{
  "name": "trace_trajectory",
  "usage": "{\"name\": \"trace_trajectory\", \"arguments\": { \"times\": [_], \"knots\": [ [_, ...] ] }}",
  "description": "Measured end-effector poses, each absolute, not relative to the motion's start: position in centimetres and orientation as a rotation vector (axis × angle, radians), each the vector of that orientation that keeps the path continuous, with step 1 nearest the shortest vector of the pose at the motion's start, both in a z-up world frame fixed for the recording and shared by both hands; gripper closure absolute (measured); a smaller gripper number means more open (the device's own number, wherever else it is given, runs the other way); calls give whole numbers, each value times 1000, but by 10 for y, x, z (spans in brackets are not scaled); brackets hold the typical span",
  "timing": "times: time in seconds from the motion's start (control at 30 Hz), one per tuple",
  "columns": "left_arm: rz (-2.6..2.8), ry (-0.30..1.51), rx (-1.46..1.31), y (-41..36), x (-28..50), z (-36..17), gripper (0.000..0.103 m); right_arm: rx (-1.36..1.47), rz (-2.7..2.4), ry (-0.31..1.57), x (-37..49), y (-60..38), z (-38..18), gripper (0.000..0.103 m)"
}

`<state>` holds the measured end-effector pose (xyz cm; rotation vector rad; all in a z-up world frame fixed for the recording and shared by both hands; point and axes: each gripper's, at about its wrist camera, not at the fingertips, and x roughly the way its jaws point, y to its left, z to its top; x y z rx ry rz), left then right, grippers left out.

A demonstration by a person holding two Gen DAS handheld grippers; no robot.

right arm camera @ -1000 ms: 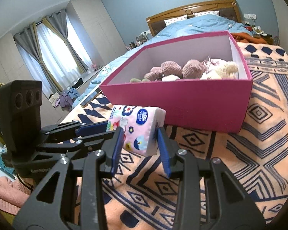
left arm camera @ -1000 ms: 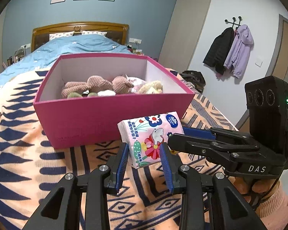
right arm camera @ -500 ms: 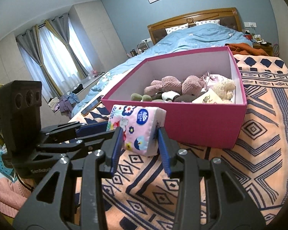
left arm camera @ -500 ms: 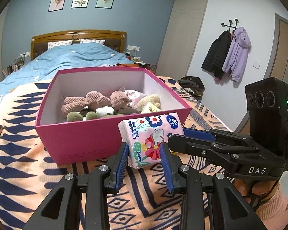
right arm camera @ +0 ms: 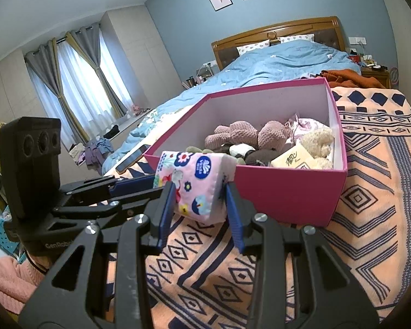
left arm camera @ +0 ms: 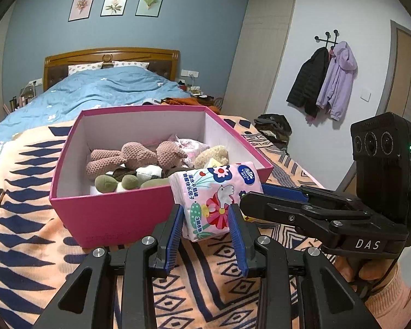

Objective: Organize objects
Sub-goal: 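Carry the floral tissue pack over the box with the right gripper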

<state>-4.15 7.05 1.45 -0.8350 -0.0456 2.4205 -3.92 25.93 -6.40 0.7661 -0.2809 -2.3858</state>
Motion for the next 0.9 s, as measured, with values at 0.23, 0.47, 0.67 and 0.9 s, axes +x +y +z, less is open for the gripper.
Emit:
{"name": "trace_trajectory", "arguments": {
  "times": [0.23,0.47,0.67,0.9],
  "knots": [
    [2423,-50,-826,72,-46,18,69,749,-2391,-281,-42,261,-59,63],
    [2429,-44,-813,74,-53,23,69,728,-2401,-276,-48,262,-53,63],
    [2441,-36,-802,76,-64,28,69,716,-2406,-296,-59,264,-47,63],
    [2457,-26,-796,79,-75,30,69,715,-2408,-318,-73,266,-45,63]
  ]
}}
